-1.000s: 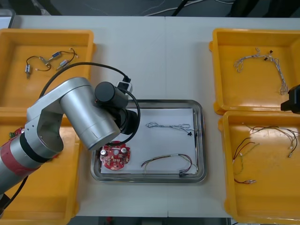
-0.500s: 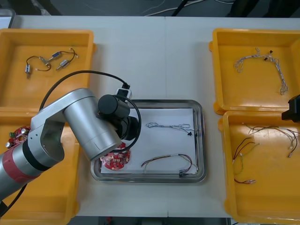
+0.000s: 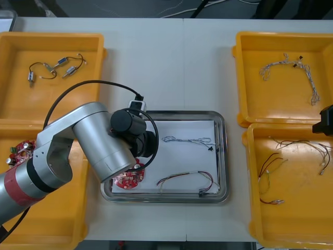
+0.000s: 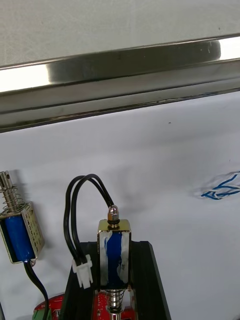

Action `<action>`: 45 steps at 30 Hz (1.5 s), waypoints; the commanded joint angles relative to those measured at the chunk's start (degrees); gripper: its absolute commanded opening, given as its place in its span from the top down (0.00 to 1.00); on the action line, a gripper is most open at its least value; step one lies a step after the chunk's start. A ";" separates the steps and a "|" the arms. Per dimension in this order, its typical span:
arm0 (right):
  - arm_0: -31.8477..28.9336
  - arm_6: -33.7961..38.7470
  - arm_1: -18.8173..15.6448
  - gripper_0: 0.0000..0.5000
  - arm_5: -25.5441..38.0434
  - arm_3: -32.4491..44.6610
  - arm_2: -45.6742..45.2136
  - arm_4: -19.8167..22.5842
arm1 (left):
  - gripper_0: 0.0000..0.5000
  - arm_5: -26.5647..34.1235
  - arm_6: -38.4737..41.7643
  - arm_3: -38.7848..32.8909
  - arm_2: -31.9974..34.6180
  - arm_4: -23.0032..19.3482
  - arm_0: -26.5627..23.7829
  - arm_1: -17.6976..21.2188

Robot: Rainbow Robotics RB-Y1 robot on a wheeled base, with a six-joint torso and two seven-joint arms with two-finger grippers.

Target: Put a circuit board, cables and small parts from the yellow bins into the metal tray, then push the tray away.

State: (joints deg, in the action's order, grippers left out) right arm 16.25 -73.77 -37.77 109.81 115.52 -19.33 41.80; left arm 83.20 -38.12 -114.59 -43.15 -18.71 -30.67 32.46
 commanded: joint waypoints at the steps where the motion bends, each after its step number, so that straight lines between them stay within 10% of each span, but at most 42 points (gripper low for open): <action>1: -0.78 1.26 -0.81 0.07 0.19 1.99 -1.85 0.65 | 1.00 -0.67 4.19 0.24 -1.41 1.05 0.61 1.46; 45: -0.78 1.26 -0.81 0.00 0.19 1.99 -1.85 0.65 | 1.00 9.97 3.49 2.00 4.39 -3.26 -5.63 -4.42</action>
State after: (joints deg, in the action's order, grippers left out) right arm 16.20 -73.77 -37.77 109.81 115.69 -19.33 42.01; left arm 92.59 -37.90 -110.53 -40.65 -21.23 -33.96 29.69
